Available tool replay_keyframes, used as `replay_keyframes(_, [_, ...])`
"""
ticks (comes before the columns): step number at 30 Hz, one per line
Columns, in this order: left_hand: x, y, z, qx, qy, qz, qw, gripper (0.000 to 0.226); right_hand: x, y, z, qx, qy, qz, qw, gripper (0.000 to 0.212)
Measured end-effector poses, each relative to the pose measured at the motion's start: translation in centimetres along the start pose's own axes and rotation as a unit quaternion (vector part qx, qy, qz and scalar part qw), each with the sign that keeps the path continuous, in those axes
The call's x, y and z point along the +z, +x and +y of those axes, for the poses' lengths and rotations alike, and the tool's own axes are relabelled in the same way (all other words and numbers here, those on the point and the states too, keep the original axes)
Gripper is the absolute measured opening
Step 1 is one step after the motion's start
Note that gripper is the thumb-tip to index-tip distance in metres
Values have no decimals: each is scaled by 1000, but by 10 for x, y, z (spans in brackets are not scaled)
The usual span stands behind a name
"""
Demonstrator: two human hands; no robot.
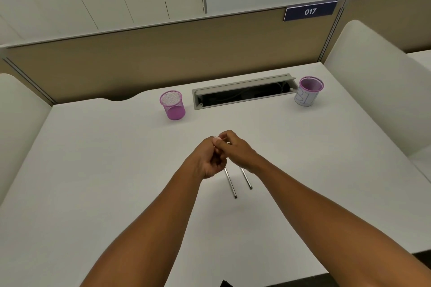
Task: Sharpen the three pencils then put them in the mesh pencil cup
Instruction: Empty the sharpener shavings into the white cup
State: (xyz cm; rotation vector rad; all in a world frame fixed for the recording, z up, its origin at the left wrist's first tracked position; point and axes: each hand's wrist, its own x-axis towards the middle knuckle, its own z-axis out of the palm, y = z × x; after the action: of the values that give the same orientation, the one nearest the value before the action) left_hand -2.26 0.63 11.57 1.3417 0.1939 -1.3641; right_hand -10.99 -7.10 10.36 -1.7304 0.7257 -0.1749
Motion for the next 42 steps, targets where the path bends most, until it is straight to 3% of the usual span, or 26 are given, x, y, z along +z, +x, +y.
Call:
replay_keyframes(2, [2, -4, 2, 4, 26, 9, 1000, 22, -2, -1, -1, 0, 12, 9, 1000, 32])
replay_keyframes(10, [5, -7, 10, 2, 86, 61, 994, 59, -6, -7, -4, 14, 22, 34, 999, 38])
replay_keyframes(17, [16, -14, 17, 87, 145, 55, 984, 33, -15, -17, -3, 29, 57, 55, 996, 30])
replay_keyframes(22, [25, -24, 21, 166, 234, -18, 958, 14, -23, -24, -6, 43, 91, 63, 993, 34])
replay_keyframes(27, [37, -29, 23, 201, 358, -69, 909, 14, -31, -31, -6, 53, 87, 87, 991, 39])
replay_keyframes(33, [57, -23, 18, 264, 411, -98, 867, 27, -55, -40, -3, 63, 89, 97, 989, 44])
replay_keyframes(36, [69, -15, 17, 311, 432, -87, 842, 32, -72, -38, -1, 62, 64, 99, 991, 53])
replay_keyframes(42, [106, 6, 13, 395, 535, -22, 746, 38, -108, -30, 11, 55, 26, 90, 994, 76])
